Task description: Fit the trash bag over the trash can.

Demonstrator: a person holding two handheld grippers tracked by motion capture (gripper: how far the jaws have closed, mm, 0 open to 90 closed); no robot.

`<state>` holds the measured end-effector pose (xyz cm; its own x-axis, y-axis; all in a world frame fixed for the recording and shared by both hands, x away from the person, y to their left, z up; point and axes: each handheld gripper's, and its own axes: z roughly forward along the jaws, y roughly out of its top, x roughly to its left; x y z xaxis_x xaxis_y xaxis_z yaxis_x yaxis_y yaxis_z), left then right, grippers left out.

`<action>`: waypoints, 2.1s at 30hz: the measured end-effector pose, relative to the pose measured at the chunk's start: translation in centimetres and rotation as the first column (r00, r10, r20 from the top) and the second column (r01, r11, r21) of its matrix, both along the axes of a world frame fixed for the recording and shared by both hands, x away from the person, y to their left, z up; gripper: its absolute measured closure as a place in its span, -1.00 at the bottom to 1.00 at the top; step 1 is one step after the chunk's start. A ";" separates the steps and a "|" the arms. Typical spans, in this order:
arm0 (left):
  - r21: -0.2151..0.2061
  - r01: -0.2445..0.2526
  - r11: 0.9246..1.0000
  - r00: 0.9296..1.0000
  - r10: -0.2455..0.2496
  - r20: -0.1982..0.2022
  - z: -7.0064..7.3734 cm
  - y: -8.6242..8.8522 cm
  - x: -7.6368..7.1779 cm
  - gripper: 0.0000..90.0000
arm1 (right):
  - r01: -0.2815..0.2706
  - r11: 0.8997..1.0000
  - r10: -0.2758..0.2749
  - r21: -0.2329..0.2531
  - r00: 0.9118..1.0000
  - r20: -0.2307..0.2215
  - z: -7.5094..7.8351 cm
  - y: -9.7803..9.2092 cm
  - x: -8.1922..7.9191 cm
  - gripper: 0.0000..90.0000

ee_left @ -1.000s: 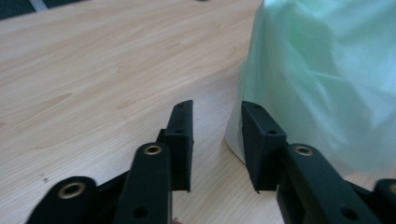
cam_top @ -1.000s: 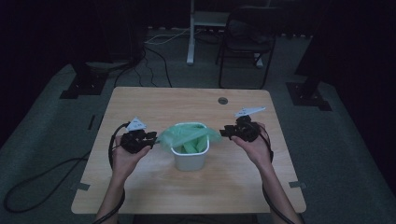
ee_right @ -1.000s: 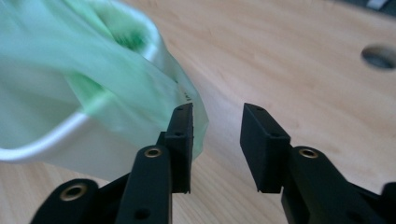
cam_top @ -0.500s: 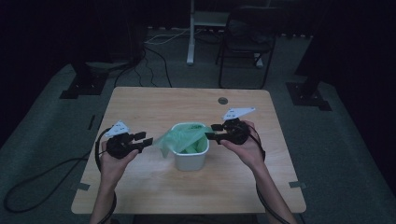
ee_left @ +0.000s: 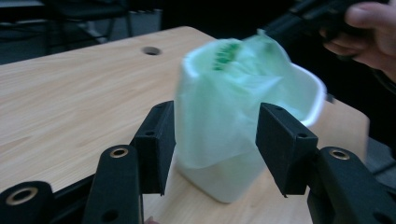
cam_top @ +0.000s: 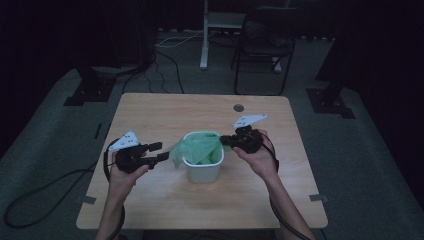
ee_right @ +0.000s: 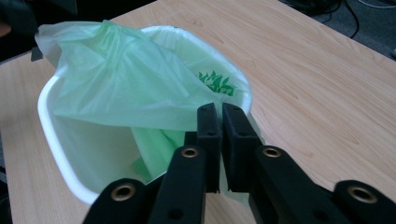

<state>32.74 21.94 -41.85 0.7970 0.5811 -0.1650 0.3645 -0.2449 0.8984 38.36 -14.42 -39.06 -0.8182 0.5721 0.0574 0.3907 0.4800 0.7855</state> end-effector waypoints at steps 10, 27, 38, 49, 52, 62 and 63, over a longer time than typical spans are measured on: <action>0.082 0.066 0.994 0.998 -0.065 -0.016 -1.0 -2.0 0.3 0.95 | -0.007 1.000 0.007 0.023 1.000 0.007 0.3 -0.8 -0.6 0.99; 0.015 0.035 0.999 0.998 -0.034 -0.044 -1.1 0.9 -0.3 1.00 | 0.048 0.987 -0.046 0.153 0.999 -0.022 1.2 -6.1 -2.2 1.00; 0.027 0.007 1.000 0.993 -0.004 -0.121 -3.8 1.7 -0.7 1.00 | 0.119 0.984 -0.104 0.133 0.988 -0.115 -1.9 -9.5 -2.8 1.00; 0.090 -0.016 0.996 0.988 0.030 -0.154 -5.6 0.3 -0.4 1.00 | 0.153 0.987 -0.140 0.044 0.965 -0.221 -5.6 -10.0 -2.0 1.00; 0.105 -0.025 0.994 0.987 0.041 -0.153 -5.7 0.1 -0.3 1.00 | 0.144 0.989 -0.135 0.021 0.960 -0.247 -6.4 -9.8 -1.9 0.99; 0.108 -0.043 0.993 0.989 0.057 -0.135 -5.2 -0.2 -0.7 0.97 | 0.116 0.991 -0.132 -0.073 0.950 -0.284 -8.4 -8.1 -1.6 0.99; 0.100 -0.034 0.994 0.992 0.046 -0.116 -4.7 -0.5 -1.0 0.98 | 0.117 0.989 -0.137 -0.087 0.947 -0.291 -8.8 -7.9 -1.3 0.98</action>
<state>31.79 21.47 -46.53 0.7511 0.6299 -0.1974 0.4776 -0.3120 0.8213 37.03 -22.32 -47.86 -0.6905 0.6812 0.2432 0.6618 0.4594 0.5924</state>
